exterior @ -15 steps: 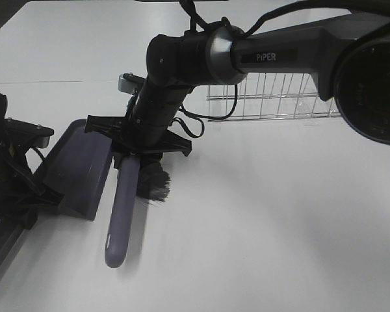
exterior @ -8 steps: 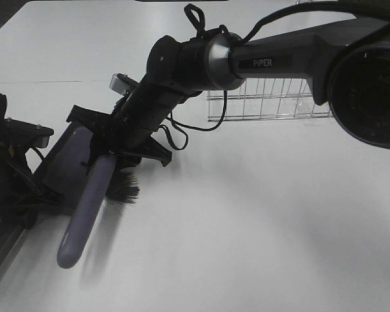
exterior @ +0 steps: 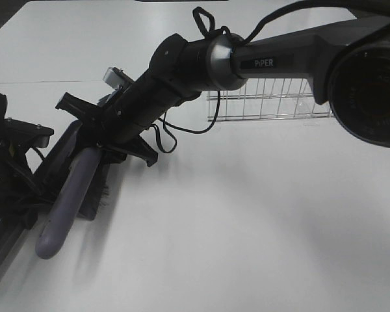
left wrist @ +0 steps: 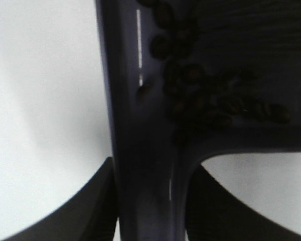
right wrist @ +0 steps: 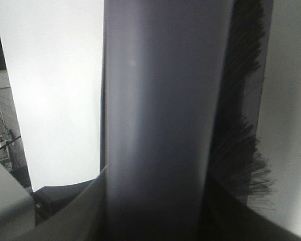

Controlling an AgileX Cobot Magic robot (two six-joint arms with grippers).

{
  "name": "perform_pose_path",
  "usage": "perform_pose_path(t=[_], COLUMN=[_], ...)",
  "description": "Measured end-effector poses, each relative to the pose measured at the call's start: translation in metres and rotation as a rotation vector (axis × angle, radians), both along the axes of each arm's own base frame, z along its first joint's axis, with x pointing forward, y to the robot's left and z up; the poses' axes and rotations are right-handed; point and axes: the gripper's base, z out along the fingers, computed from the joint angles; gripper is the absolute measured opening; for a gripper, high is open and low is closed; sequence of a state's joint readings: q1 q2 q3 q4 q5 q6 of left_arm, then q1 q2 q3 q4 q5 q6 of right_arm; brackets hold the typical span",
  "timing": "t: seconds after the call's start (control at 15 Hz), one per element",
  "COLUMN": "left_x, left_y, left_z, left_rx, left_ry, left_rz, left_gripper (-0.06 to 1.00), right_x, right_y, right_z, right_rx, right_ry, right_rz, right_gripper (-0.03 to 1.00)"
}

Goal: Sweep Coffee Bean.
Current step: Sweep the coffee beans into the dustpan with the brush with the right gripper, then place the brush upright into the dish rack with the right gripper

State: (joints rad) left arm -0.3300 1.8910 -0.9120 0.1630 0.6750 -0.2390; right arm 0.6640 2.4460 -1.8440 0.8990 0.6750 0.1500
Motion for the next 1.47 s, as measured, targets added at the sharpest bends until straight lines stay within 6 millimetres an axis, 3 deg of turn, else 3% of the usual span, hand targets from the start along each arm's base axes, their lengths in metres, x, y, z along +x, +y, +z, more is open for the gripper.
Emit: perform_pose_path(t=[0.47,0.73,1.2,1.47], left_x=[0.0,0.0,0.001,0.001], left_y=[0.0,0.0,0.0,0.0], left_z=[0.0,0.0,0.0,0.0], left_rx=[-0.002,-0.002,-0.003,-0.002], left_ry=[-0.004,-0.005,-0.006,-0.005], left_rz=[-0.004,-0.005,-0.009,-0.009], left_gripper=[0.34,0.34,0.34,0.34], right_x=[0.001,0.01,0.024,0.032], right_y=[0.001,0.004,-0.021,-0.054], right_z=[0.005,0.025,0.042,0.066], right_rx=[0.017,0.034,-0.028,-0.196], right_ry=[-0.02,-0.074,-0.107,-0.166], right_rz=[0.029,0.073,0.123,0.17], right_gripper=[0.3,0.3,0.3,0.3])
